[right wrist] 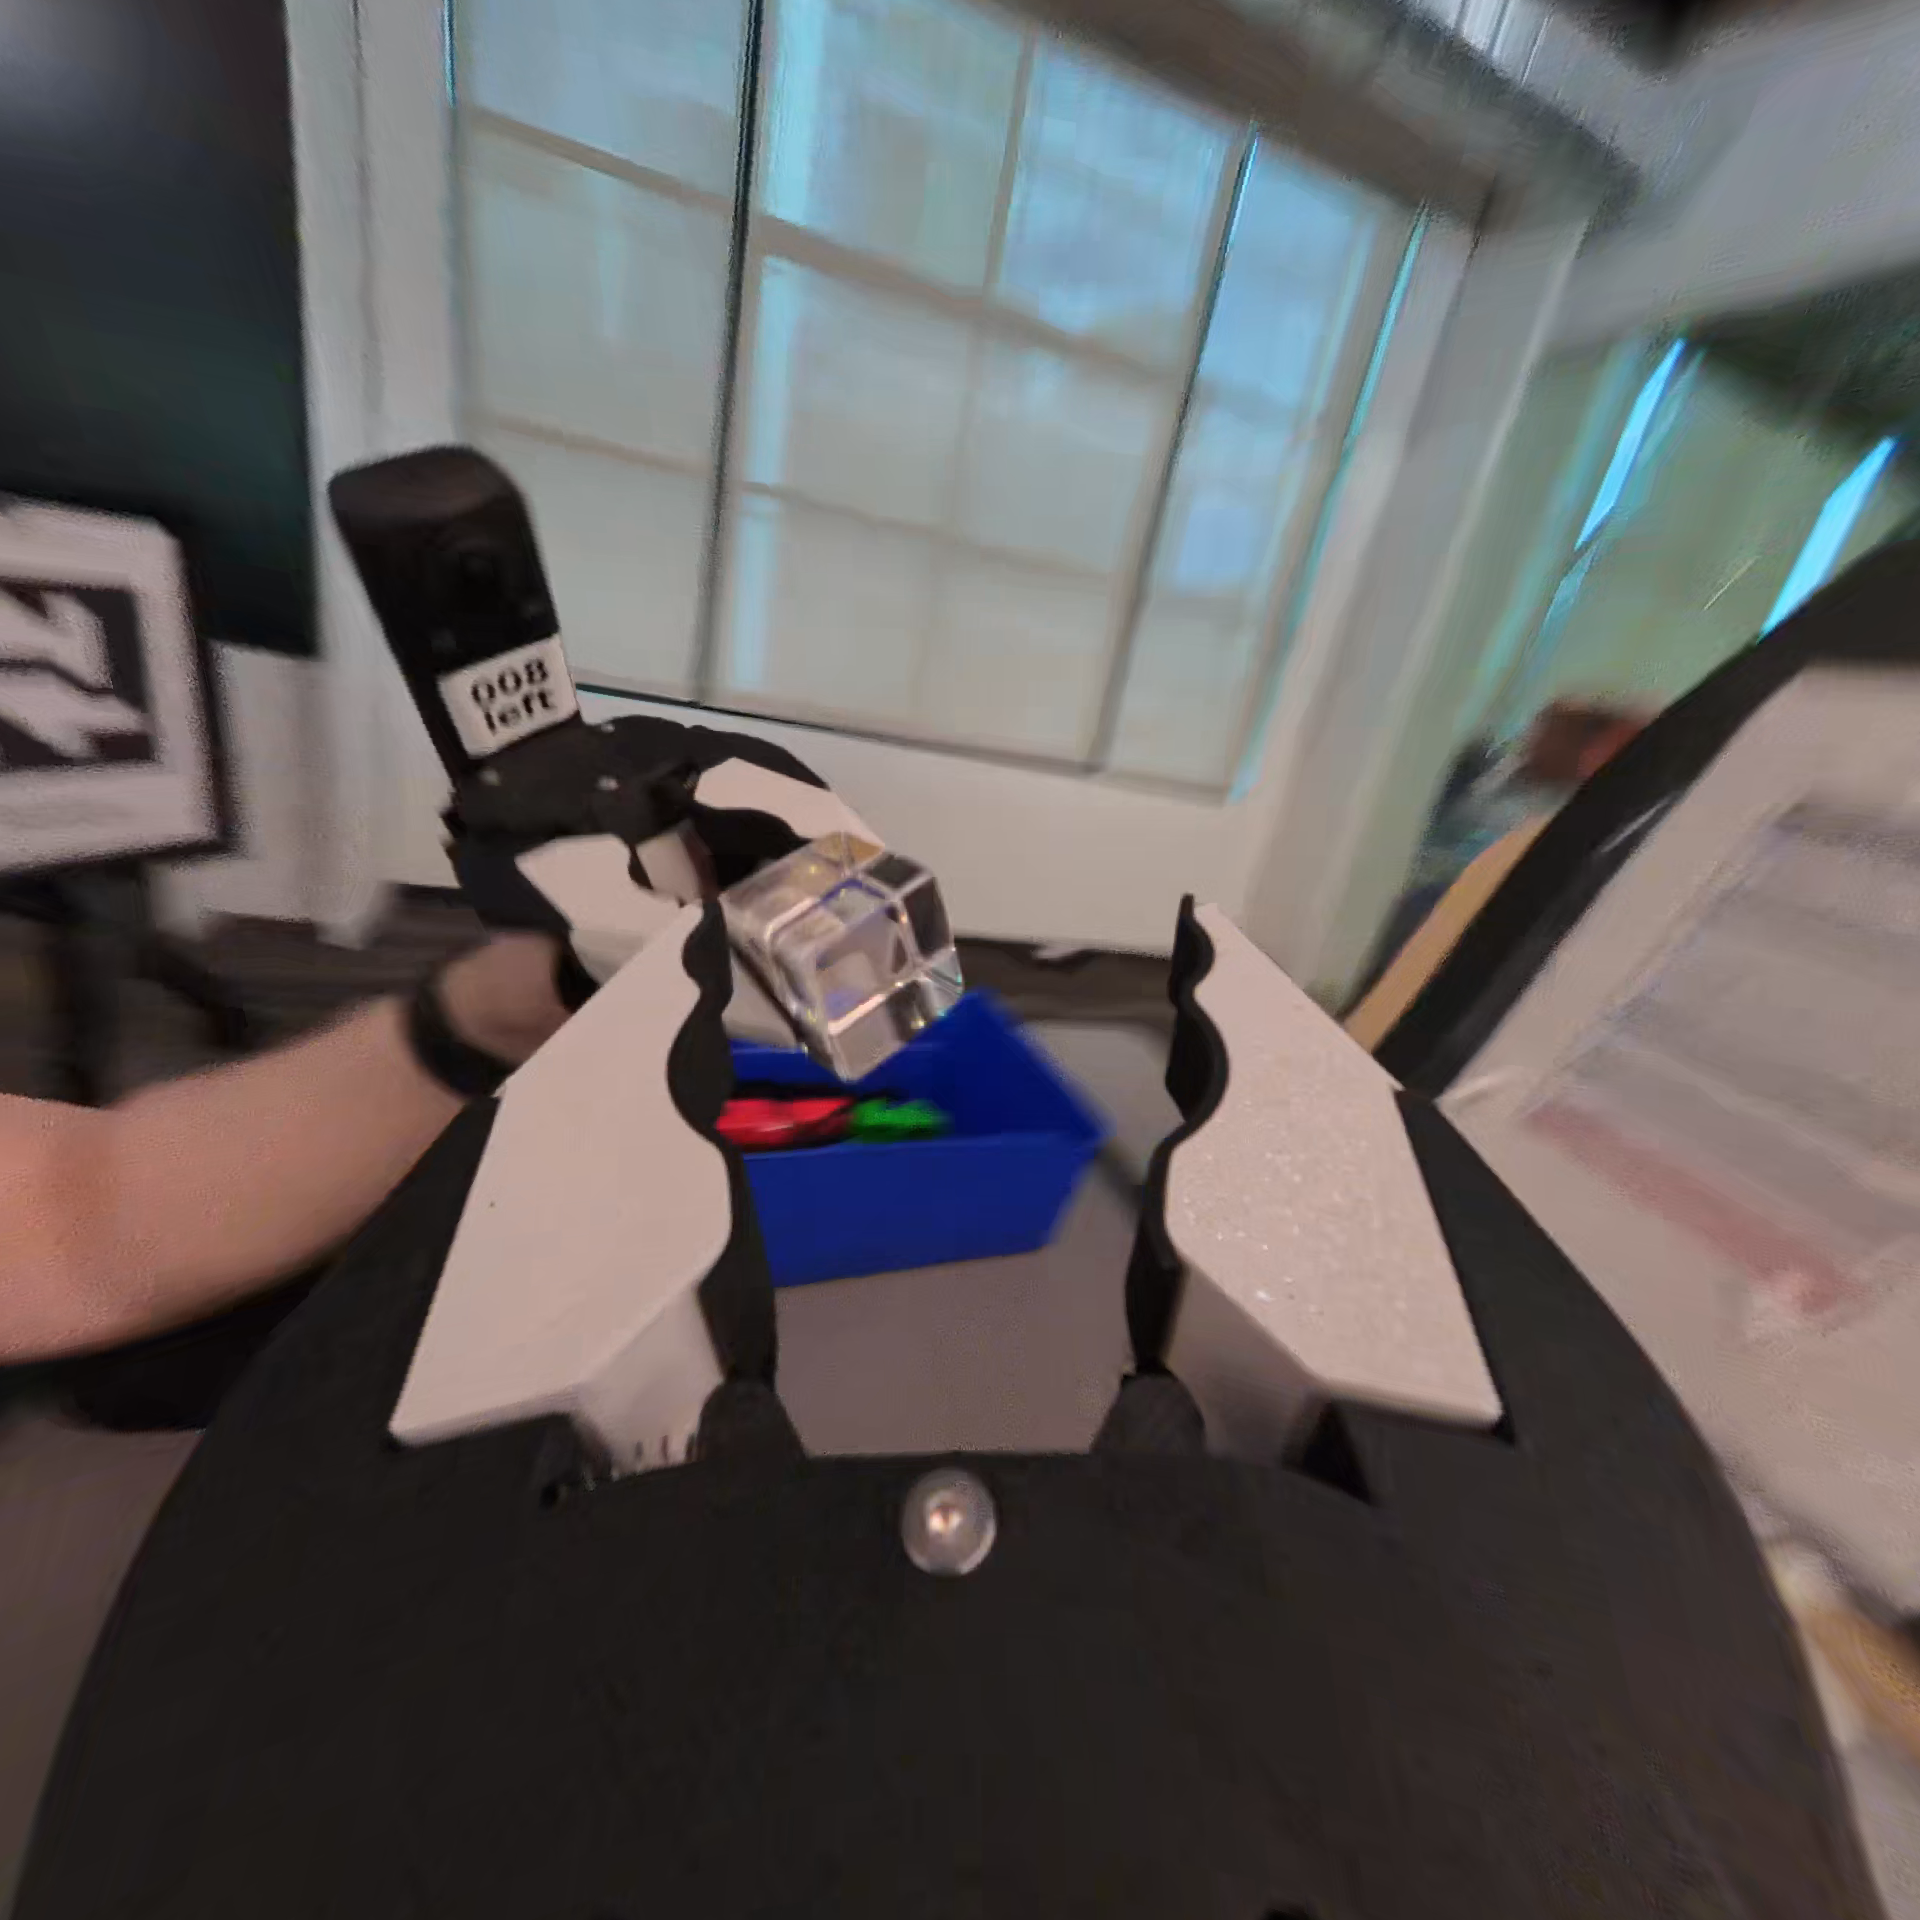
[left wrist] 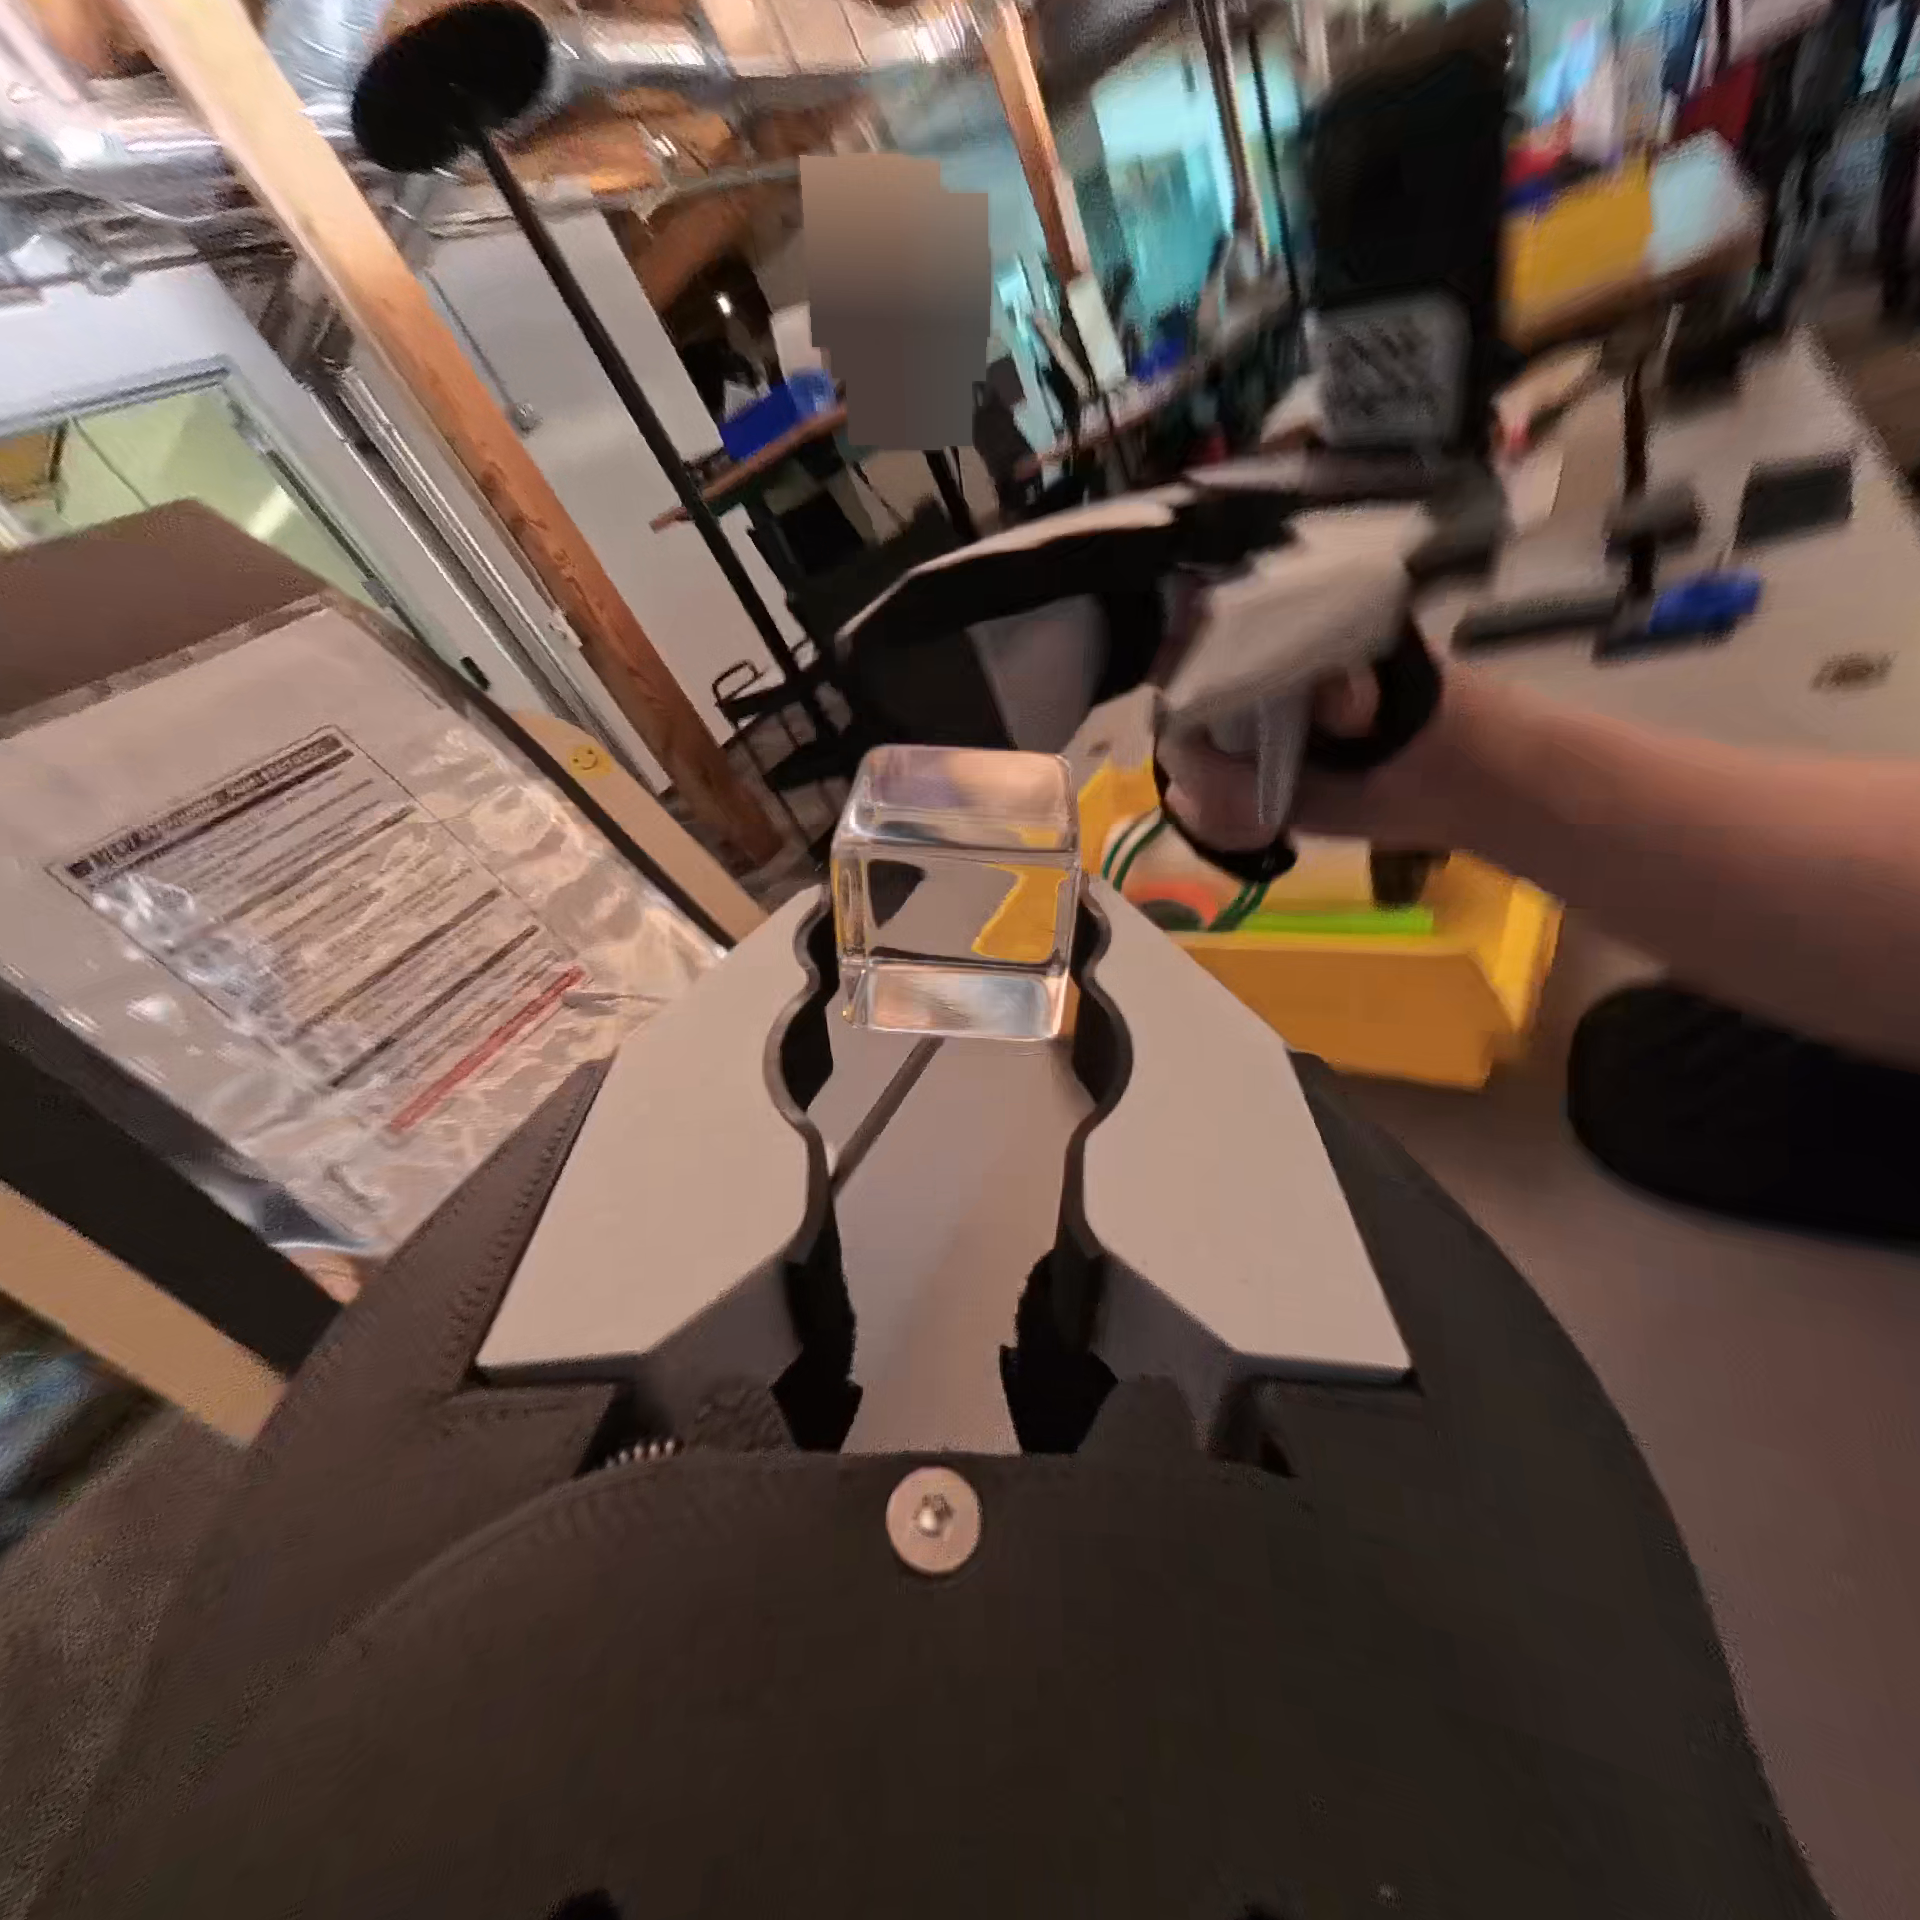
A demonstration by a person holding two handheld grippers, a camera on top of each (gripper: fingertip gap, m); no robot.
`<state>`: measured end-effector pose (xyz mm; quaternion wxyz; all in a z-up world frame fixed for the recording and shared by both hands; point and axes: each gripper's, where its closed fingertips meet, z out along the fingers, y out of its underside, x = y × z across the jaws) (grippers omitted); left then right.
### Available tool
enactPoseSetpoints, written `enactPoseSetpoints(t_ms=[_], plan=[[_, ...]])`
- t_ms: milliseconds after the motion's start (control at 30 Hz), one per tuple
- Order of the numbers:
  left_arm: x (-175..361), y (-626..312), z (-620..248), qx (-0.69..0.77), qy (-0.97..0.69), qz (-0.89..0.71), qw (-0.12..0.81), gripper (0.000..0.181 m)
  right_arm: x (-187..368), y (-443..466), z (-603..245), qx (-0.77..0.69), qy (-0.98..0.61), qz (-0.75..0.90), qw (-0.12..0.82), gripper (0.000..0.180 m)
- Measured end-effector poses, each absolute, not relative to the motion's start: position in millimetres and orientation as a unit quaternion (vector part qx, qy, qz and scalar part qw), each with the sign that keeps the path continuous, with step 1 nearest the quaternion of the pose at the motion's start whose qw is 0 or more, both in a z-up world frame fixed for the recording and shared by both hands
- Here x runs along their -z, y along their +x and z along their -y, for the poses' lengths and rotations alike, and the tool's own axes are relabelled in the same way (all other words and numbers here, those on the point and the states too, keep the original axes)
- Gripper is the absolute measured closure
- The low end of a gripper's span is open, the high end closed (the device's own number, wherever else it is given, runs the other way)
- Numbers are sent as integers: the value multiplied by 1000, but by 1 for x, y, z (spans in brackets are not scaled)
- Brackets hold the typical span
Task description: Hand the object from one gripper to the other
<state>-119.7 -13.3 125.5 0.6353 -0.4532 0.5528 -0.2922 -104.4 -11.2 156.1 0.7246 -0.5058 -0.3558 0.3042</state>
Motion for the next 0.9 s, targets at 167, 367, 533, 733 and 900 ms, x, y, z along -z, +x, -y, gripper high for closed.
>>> enactPoseSetpoints(t_ms=[167, 367, 533, 733, 900], plan=[[-163, -134, 25, 566, -477, -422, 523, 139, -165, -118, 38, -47, -384, 434, 813, 101], [-183, -140, 23, 747, -441, -259, 425, 139, -175, -120, 35, 189, -330, 362, 851, 113], [-173, -117, 39, 765, -440, -245, 401, 139, -167, -135, 26, 148, -372, 343, 850, 115], [-175, -107, 58, 777, -418, -261, 392, 135, -174, -127, 33, 147, -370, 323, 859, 137], [-183, -117, 45, 670, -423, -325, 517, 90, -180, -116, 29, 29, -431, 340, 836, 137]])
